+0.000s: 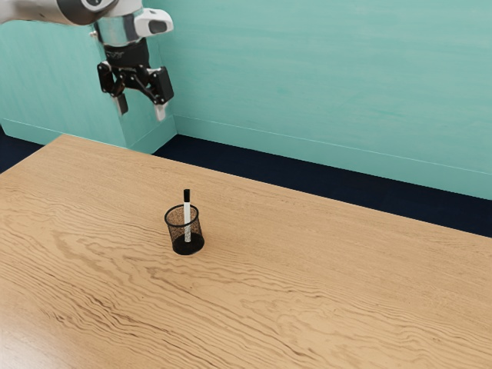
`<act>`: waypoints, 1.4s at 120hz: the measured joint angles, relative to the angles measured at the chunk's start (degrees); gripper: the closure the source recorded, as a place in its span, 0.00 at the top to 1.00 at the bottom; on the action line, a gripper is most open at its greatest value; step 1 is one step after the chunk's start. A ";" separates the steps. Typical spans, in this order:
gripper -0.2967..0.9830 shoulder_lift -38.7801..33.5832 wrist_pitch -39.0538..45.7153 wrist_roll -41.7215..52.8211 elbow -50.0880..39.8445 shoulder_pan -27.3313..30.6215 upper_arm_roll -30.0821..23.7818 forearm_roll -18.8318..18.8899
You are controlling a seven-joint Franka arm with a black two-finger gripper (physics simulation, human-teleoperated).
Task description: Take the marker out of the pen holder and place it to the left of the pen holder.
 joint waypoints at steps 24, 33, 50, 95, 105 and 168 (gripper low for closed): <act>0.77 3.48 -0.82 -1.19 0.96 -0.32 -0.87 0.00; 0.77 7.64 0.02 -1.56 0.97 -0.23 -1.31 0.08; 0.77 13.94 2.51 -2.13 0.91 -0.27 -2.37 0.18; 0.77 27.75 7.21 -3.10 11.46 0.05 -1.11 -0.02; 0.77 30.41 6.19 -3.22 14.27 0.47 -0.76 -0.33; 0.77 40.49 -0.17 -3.54 20.26 3.48 1.46 -2.20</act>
